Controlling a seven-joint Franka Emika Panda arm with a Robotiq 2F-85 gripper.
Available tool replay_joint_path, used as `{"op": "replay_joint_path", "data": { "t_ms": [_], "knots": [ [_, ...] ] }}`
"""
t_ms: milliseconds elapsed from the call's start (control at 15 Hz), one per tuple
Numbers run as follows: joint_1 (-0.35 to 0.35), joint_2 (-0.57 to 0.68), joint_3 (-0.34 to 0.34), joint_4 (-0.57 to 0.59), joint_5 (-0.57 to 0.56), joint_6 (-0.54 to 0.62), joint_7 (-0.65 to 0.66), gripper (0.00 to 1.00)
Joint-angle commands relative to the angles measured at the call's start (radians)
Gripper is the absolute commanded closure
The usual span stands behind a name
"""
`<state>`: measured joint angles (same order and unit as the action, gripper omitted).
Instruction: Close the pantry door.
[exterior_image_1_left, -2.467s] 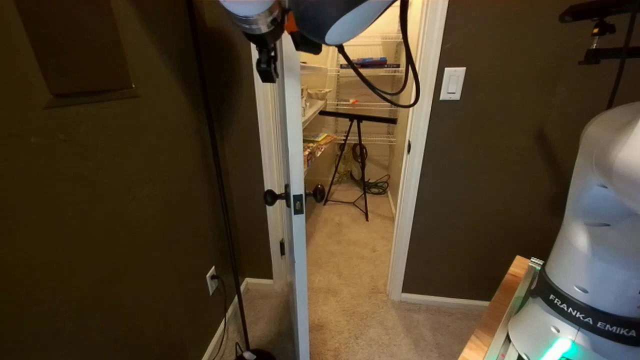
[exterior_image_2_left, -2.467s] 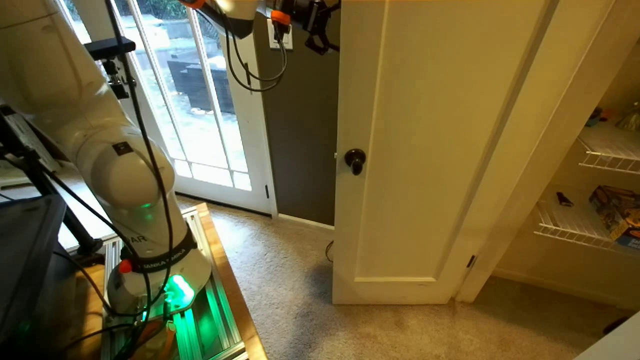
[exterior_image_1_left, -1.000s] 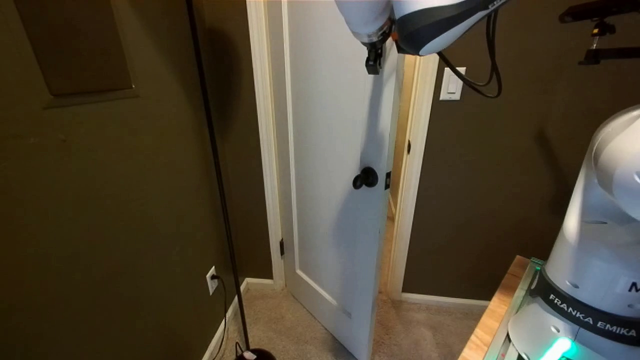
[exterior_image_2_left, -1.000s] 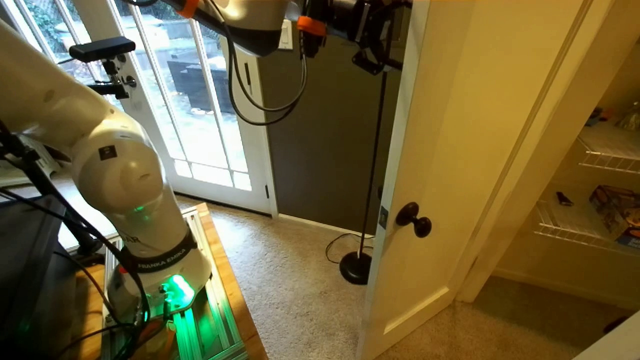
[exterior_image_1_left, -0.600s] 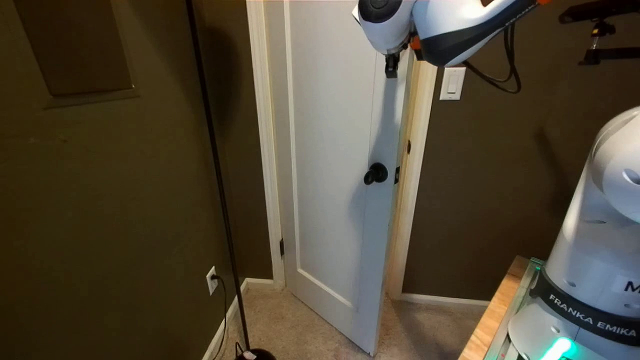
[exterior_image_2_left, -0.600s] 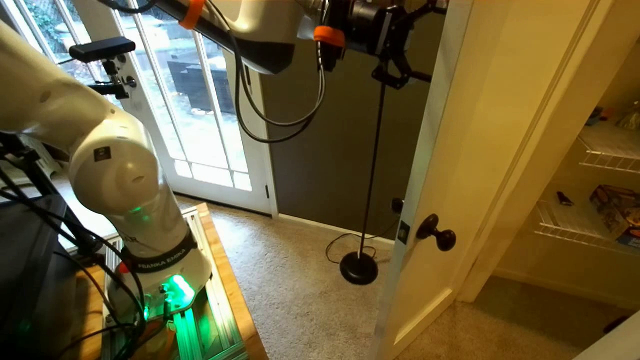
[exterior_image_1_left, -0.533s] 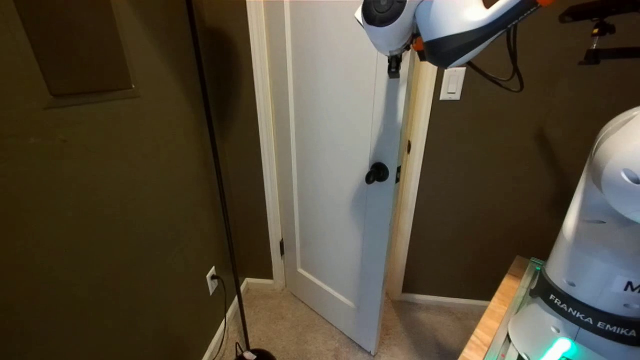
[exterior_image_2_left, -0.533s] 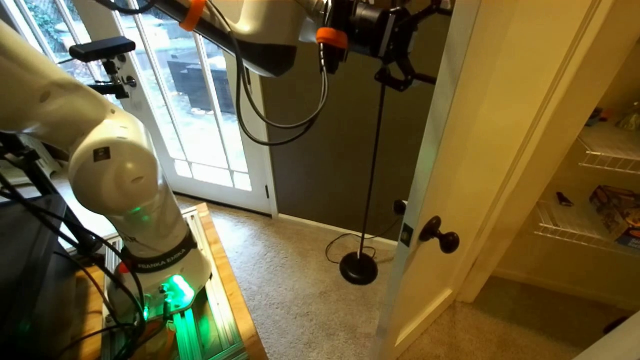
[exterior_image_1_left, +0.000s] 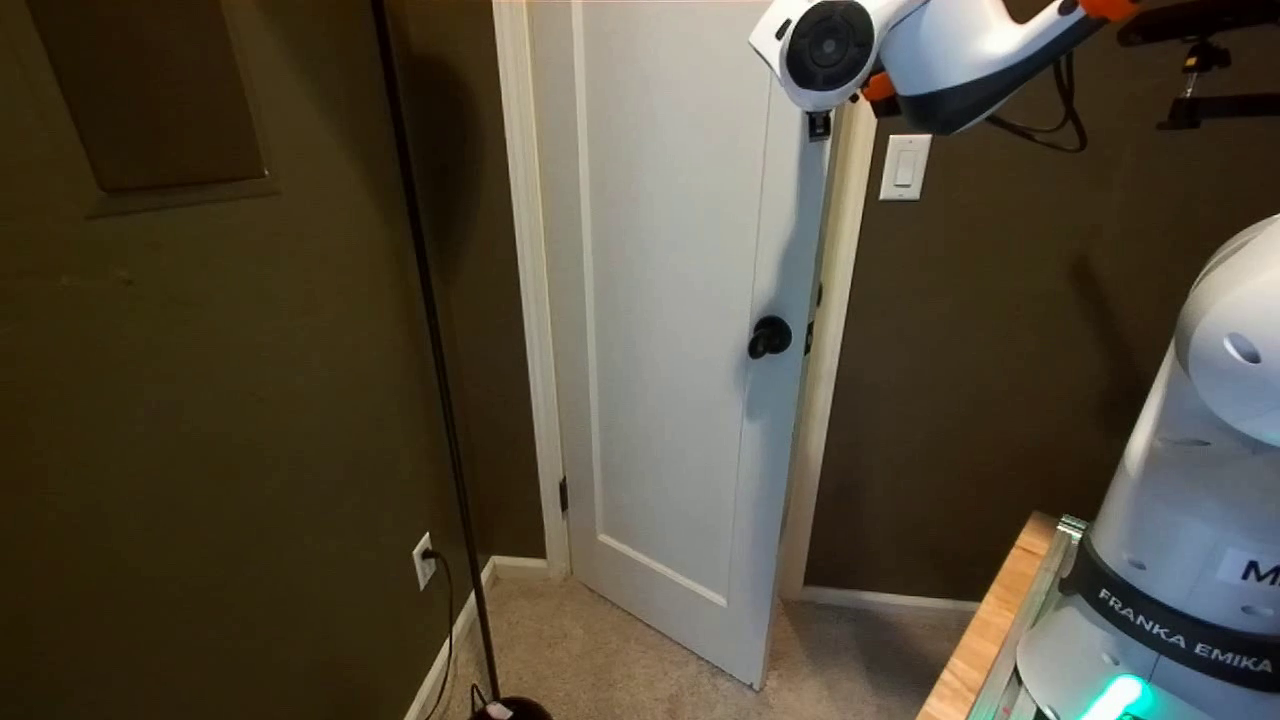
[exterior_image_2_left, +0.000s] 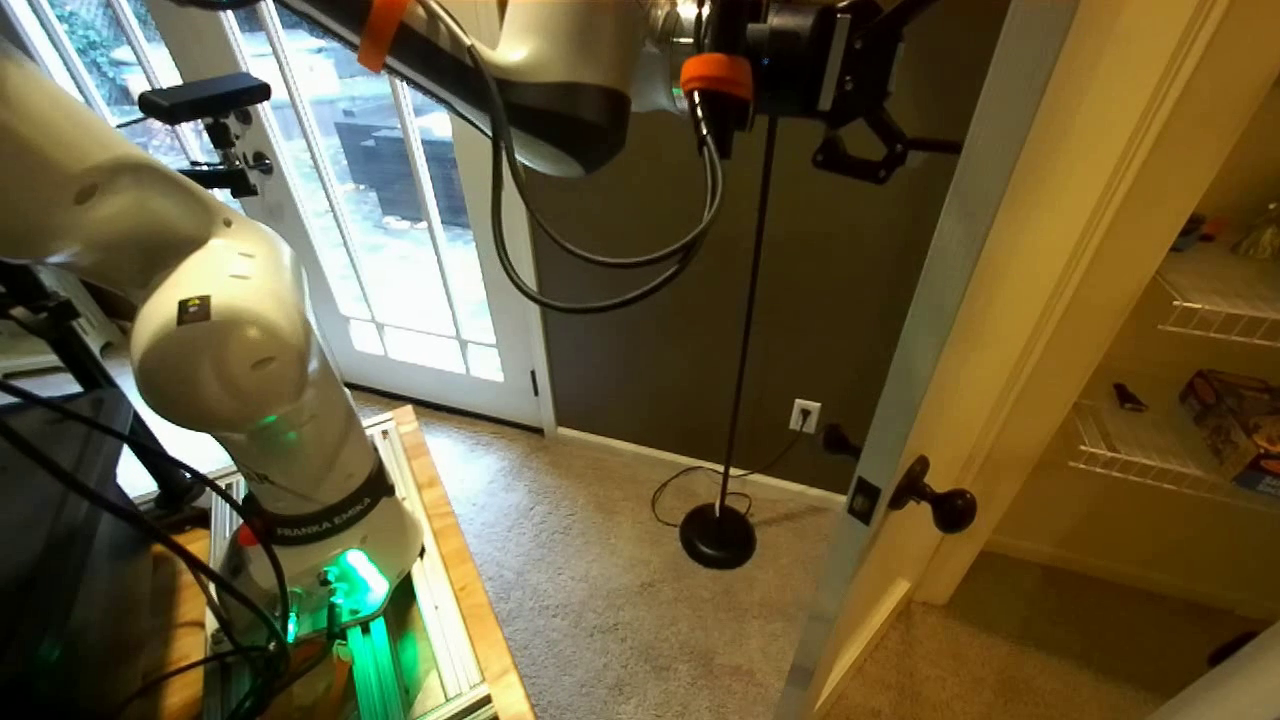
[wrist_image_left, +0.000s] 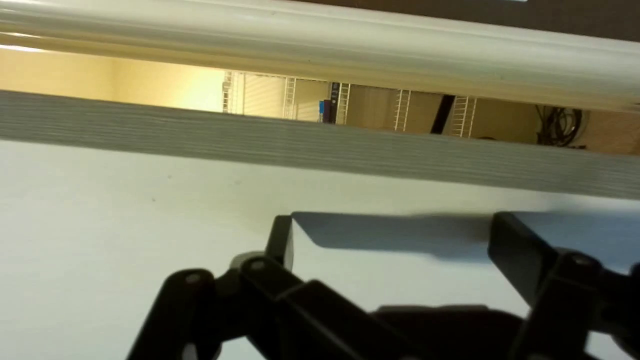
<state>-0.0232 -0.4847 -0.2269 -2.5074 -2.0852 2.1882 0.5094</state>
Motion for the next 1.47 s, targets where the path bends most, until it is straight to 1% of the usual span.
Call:
{"op": "replay_joint_path", "data": {
  "t_ms": [0, 133, 333, 600, 867, 1133, 1267, 1333, 1400],
  "knots": [
    [-0.009, 0.040, -0.045, 0.037, -0.146, 0.008, 0.152, 0.00],
    [-0.011, 0.075, -0.065, 0.054, -0.184, -0.014, 0.225, 0.00],
    [-0.019, 0.131, -0.094, 0.085, -0.194, -0.004, 0.299, 0.00],
    [-0.042, 0.215, -0.114, 0.145, -0.172, 0.024, 0.332, 0.00],
    [-0.080, 0.283, -0.113, 0.209, -0.156, 0.020, 0.317, 0.00],
    [-0.114, 0.345, -0.105, 0.276, -0.167, 0.014, 0.303, 0.00],
    [-0.115, 0.348, -0.090, 0.292, -0.147, 0.026, 0.299, 0.00],
    [-0.107, 0.327, -0.079, 0.280, -0.085, 0.077, 0.258, 0.00],
    [-0.098, 0.296, -0.061, 0.253, -0.051, 0.112, 0.217, 0.00]
  ]
}}
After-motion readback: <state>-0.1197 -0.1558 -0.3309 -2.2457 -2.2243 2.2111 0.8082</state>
